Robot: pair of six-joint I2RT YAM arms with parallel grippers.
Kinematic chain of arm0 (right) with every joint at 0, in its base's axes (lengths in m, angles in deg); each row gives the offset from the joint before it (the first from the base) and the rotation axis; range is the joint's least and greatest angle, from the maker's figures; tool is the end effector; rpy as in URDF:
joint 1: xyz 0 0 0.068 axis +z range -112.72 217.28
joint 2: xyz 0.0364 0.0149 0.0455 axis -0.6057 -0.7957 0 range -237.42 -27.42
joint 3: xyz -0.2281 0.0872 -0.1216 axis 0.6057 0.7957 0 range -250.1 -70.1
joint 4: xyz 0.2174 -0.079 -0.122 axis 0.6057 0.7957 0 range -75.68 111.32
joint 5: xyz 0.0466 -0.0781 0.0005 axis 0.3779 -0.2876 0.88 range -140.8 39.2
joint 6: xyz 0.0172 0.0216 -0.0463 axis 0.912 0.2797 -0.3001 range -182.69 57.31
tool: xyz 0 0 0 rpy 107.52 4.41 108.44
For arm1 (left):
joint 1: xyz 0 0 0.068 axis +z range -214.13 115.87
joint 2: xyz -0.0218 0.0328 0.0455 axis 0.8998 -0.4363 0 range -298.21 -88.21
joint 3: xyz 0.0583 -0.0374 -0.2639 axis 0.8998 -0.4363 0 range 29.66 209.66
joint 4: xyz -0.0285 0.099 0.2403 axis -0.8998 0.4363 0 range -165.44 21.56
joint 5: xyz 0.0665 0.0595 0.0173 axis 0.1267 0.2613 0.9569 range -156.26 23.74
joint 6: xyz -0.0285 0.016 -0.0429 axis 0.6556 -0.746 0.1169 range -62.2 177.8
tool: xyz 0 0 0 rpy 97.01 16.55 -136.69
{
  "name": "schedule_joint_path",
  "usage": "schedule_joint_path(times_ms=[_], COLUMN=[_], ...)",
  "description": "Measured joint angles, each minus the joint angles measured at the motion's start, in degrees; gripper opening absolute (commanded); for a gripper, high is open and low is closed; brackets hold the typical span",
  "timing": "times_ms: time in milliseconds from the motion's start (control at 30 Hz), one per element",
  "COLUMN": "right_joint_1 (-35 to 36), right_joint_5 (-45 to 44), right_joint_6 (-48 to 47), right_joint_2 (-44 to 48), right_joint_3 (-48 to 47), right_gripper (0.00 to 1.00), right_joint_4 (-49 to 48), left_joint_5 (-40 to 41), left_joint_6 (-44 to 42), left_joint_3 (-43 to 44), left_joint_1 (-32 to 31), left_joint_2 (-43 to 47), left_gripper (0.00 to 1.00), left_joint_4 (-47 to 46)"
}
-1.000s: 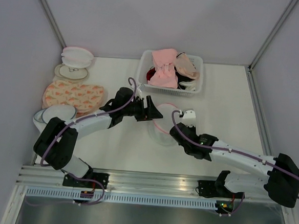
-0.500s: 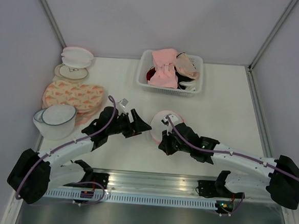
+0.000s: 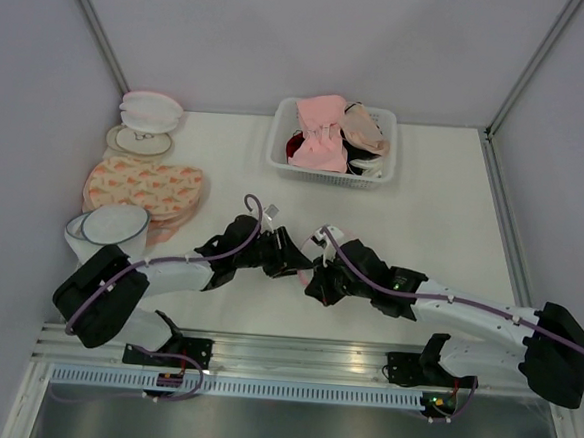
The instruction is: Unzip the laundry bag and remove the bra
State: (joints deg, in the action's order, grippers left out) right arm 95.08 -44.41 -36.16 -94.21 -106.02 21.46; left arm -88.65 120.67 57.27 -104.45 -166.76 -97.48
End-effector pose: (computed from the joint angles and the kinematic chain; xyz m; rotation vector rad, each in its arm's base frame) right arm 0.1262 0.2080 0.2146 -0.7078 2.2869 0.8824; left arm 0.1912 -0.1799 0.1682 -0.1933 2.3970 -1.3987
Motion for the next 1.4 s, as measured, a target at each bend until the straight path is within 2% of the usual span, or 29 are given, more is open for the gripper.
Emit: schedule_joint_path(times_ms=[33, 67, 133, 300, 333, 400, 433, 467, 567, 600, 833, 1033, 1200, 1400], right_joint_1=[0.0, 0.0, 0.0, 0.0, 0.09, 0.11, 0.11, 0.11, 0.11, 0.11, 0.22, 0.2, 0.2, 0.22], right_joint_5=[0.0, -0.02, -0.15, -1.68, -2.4, -4.17, -5.18, -5.99, -8.66, -9.68, -24.04, -37.9, -42.03, -42.23], right_joint_6=[-0.02, -0.02, -0.04, 0.0, 0.04, 0.2, 0.26, 0.37, 0.98, 1.31, 8.7, 17.57, 21.09, 21.35], right_joint_2=[0.46, 0.92, 1.62, 2.82, 2.99, 3.1, 3.15, 3.3, 4.52, 5.18, 7.61, 4.94, -0.07, 0.52], right_joint_3=[0.0, 0.0, 0.0, 0.0, -0.02, -0.15, -0.22, -0.24, -0.24, -0.24, -2.89, -5.99, -6.25, -6.23], right_gripper=[0.0, 0.0, 0.0, 0.0, 0.0, 0.0, 0.0, 0.0, 0.01, 0.0, 0.01, 0.0, 0.0, 0.01], right_joint_4=[0.22, 0.5, 0.94, 2.16, 2.8, 4.42, 5.38, 6.32, 9.49, 10.6, 23.17, 33.88, 37.66, 36.46], left_joint_5=[-0.24, -0.33, -0.48, -0.46, -0.46, -0.42, -0.39, -0.35, -0.17, -0.13, 2.75, 4.37, 4.35, 2.86], left_joint_6=[0.35, 0.79, 1.31, 1.46, 1.46, 1.44, 1.42, 1.36, 1.57, 1.62, 1.6, 1.55, 0.9, 0.17], left_joint_3=[0.24, 0.48, 0.7, 0.92, 0.92, 0.92, 0.92, 0.92, 0.94, 0.92, 0.5, -1.77, -4.52, -9.68], left_joint_1=[-0.46, -0.9, -1.14, -1.25, -1.25, -1.29, -1.29, -1.29, -1.29, -1.29, -1.29, -1.29, -1.29, -1.29], left_joint_2=[-1.09, -1.88, -2.32, -2.27, -2.23, -1.9, -1.73, -1.46, -0.44, 0.02, 5.09, 7.52, 7.32, 6.36], left_gripper=[0.42, 0.32, 0.24, 0.18, 0.18, 0.31, 0.4, 0.58, 0.79, 0.8, 0.82, 0.78, 0.69, 0.6], left_joint_4=[-0.98, -1.95, -3.04, -4.24, -4.17, -3.78, -3.74, -3.72, -3.52, -3.34, -0.26, 0.35, 0.52, -3.04])
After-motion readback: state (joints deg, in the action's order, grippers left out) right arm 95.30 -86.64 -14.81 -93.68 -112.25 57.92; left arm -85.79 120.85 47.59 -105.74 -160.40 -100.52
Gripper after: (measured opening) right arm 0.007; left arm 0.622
